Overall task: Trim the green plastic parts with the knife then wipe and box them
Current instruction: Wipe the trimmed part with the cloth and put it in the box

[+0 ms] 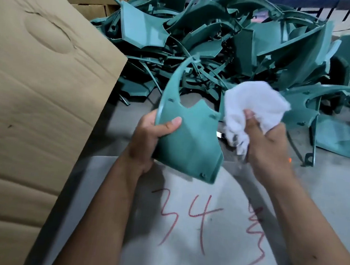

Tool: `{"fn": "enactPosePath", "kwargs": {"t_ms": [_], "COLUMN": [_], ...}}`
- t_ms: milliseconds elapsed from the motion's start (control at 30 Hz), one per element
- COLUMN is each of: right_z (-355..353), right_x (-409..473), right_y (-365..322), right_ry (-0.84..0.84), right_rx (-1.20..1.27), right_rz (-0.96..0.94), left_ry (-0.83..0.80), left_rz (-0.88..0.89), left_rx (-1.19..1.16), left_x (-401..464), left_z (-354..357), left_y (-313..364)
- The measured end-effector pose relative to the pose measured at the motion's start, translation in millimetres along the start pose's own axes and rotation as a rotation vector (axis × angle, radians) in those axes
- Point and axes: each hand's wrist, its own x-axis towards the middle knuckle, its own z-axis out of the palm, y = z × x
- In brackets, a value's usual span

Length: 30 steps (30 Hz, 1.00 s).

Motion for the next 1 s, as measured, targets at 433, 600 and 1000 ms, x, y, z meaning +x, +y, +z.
{"fn": "enactPosePath", "kwargs": {"t_ms": [433, 600, 1000], "right_z": [2.3, 9.5, 61.7], "right_x": [-8.2, -10.6, 30.8], "right_y": [-4.5, -9.5, -67.4], "right_ry": [-0.468, -0.296, -0.045], "right_rx": [-0.297, -0.352, 0.091], "right_rz": [-0.064, -0.157, -0.188], "left_ry": [0.64, 0.588, 0.895], "left_rz": [0.113, 0.133, 0.523], "left_rx": [0.037, -0.018, -0.341], "left_x": [9.0, 3.4, -20.0], "left_z": [4.5, 16.8, 1.3], "left_y": [-8.3, -2.6, 101.7]}}
